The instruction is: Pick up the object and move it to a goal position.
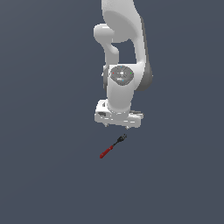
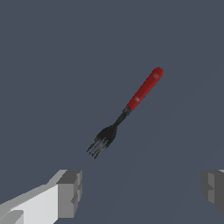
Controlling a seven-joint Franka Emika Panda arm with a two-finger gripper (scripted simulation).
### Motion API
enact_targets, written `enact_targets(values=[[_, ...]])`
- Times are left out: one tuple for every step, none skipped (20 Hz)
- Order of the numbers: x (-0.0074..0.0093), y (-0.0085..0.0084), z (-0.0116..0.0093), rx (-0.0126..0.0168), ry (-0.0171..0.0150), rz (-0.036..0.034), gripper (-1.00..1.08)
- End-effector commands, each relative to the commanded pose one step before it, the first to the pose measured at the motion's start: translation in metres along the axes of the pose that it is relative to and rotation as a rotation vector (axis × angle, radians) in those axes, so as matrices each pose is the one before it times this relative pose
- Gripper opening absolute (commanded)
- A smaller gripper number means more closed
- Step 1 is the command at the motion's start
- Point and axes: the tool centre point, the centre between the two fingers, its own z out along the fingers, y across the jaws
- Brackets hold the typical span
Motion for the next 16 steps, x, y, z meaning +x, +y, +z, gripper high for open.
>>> enact_targets(values=[[0.00486, 0.00018, 0.00739, 0.00395, -0.00127, 0.06767, 1.00], [0.00219, -0.00004, 0.00330, 0.00162, -0.00045, 0.03038, 1.00], [0.00222, -0.00009, 0.00341, 0.00155, -0.00044, 0.03112, 1.00], [0.00220, -0.00013, 0.00343, 0.00144, -0.00041, 0.03108, 1.00], [0.00217, -0.00018, 0.00344, 0.00133, -0.00038, 0.03104, 1.00], [0.00214, -0.00022, 0.00346, 0.00123, -0.00035, 0.03099, 1.00], [0.00211, -0.00027, 0.00348, 0.00113, -0.00030, 0.03094, 1.00], [0.00208, -0.00031, 0.00349, 0.00103, -0.00026, 0.03090, 1.00], [0.00205, -0.00035, 0.00351, 0.00094, -0.00021, 0.03084, 1.00], [0.00201, -0.00039, 0.00352, 0.00086, -0.00015, 0.03080, 1.00], [0.00198, -0.00043, 0.00354, 0.00078, -0.00009, 0.03074, 1.00], [0.00193, -0.00046, 0.00352, 0.00070, -0.00003, 0.03043, 1.00], [0.00180, -0.00048, 0.00337, 0.00060, 0.00004, 0.02896, 1.00], [0.00167, -0.00049, 0.00320, 0.00052, 0.00009, 0.02734, 1.00], [0.00155, -0.00048, 0.00303, 0.00045, 0.00014, 0.02574, 1.00], [0.00143, -0.00048, 0.00285, 0.00039, 0.00018, 0.02414, 1.00]])
